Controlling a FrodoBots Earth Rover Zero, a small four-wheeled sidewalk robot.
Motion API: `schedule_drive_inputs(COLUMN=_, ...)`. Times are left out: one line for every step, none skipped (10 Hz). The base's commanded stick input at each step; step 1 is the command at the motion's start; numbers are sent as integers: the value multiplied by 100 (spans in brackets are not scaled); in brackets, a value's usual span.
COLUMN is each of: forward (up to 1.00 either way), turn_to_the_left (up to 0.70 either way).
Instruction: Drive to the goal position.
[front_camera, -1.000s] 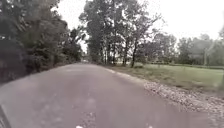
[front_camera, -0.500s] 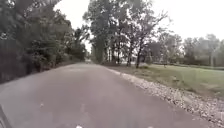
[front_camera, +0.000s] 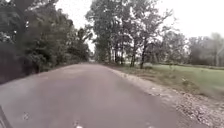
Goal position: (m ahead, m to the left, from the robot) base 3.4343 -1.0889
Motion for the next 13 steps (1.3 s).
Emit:
schedule_drive_inputs(forward=100, turn_to_the_left=1)
schedule_drive_inputs(forward=100, turn_to_the_left=1)
schedule_drive_inputs(forward=100, turn_to_the_left=1)
schedule_drive_inputs(forward=100, turn_to_the_left=1)
schedule_drive_inputs(forward=100, turn_to_the_left=1)
schedule_drive_inputs(forward=100, turn_to_the_left=1)
schedule_drive_inputs(forward=100, turn_to_the_left=1)
schedule_drive_inputs(forward=100, turn_to_the_left=1)
schedule_drive_inputs(forward=100, turn_to_the_left=1)
schedule_drive_inputs(forward=100, turn_to_the_left=1)
schedule_drive_inputs(forward=100, turn_to_the_left=1)
schedule_drive_inputs(forward=100, turn_to_the_left=1)
schedule_drive_inputs(forward=100, turn_to_the_left=1)
